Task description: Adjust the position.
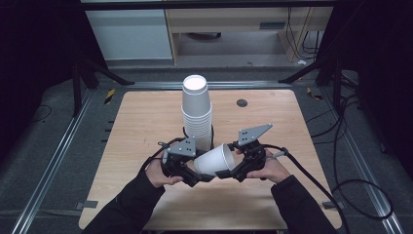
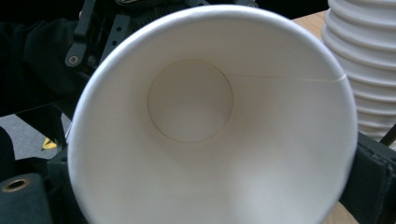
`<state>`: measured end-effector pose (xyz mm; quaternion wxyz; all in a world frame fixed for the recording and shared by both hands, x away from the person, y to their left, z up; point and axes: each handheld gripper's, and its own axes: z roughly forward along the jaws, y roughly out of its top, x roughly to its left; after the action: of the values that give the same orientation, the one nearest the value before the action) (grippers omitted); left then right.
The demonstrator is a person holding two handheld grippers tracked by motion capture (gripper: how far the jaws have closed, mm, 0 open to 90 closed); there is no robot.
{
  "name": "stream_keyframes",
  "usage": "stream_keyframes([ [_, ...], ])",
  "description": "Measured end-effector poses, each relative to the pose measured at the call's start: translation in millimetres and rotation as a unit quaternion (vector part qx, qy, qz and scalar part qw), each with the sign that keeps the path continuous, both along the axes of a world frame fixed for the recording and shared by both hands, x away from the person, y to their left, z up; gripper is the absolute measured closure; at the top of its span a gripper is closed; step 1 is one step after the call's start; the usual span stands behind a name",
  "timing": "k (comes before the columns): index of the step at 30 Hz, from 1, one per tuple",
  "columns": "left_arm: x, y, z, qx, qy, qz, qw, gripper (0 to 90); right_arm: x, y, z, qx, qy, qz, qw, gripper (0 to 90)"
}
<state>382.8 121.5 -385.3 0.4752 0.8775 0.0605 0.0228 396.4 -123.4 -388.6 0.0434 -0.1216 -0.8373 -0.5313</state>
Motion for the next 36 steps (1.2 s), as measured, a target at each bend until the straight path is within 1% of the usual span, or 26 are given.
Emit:
stream_keyframes([
  [8,0.3,-0.4,-1.0,0.002,0.002,-0.001,1.0000,22.2,0.1,0.0,-0.3,-0.005,0.002,0.003,1.0000,9.3],
  [10,0.5,-0.6,-1.3,0.008,0.001,-0.003,1.0000,22.2,-0.3,0.2,-0.7,-0.006,0.001,0.003,1.0000,9.8],
  [11,0.7,-0.9,-2.1,0.009,0.002,-0.003,1.0000,22.0,-0.5,0.4,-1.0,-0.011,0.000,0.003,0.9999,10.2],
  [20,0.6,-0.5,-1.6,-0.001,0.005,-0.003,1.0000,21.2,-0.9,-1.0,0.7,-0.007,-0.001,0.002,1.0000,10.7],
  [22,0.3,-0.5,-1.8,-0.001,0.005,0.000,1.0000,20.6,-1.3,-1.4,1.1,-0.007,-0.003,0.000,1.0000,10.6],
  [23,0.3,0.6,-2.1,0.003,0.004,0.003,1.0000,20.4,-1.3,-1.6,1.3,-0.008,-0.004,0.000,1.0000,10.5],
  [24,0.3,0.6,-2.1,0.003,0.004,0.003,1.0000,19.6,-1.3,-1.6,1.3,-0.008,-0.004,0.000,1.0000,10.5],
  [27,1.2,4.6,-4.0,0.002,0.008,0.012,0.9999,18.4,-1.2,-4.3,3.6,-0.004,-0.006,-0.002,1.0000,10.3],
  [29,2.2,9.1,-5.2,0.009,0.009,0.020,0.9997,16.4,-1.1,-7.8,7.5,0.000,-0.010,-0.007,0.9999,10.2],
  [32,1.5,12.9,-5.8,0.007,0.011,0.025,0.9996,15.7,-1.0,-10.4,9.8,0.003,-0.014,-0.012,0.9998,10.1],
  [33,0.5,18.2,-7.3,0.011,0.010,0.037,0.9992,14.7,-0.8,-13.2,12.1,0.001,-0.018,-0.019,0.9997,9.9],
  [34,0.5,18.2,-7.3,0.011,0.010,0.037,0.9992,14.3,-0.8,-13.2,12.1,0.001,-0.018,-0.019,0.9997,9.9],
  [36,0.5,25.6,-9.5,0.011,0.013,0.054,0.9984,14.5,-0.4,-16.5,14.0,0.002,-0.021,-0.025,0.9995,9.8],
])
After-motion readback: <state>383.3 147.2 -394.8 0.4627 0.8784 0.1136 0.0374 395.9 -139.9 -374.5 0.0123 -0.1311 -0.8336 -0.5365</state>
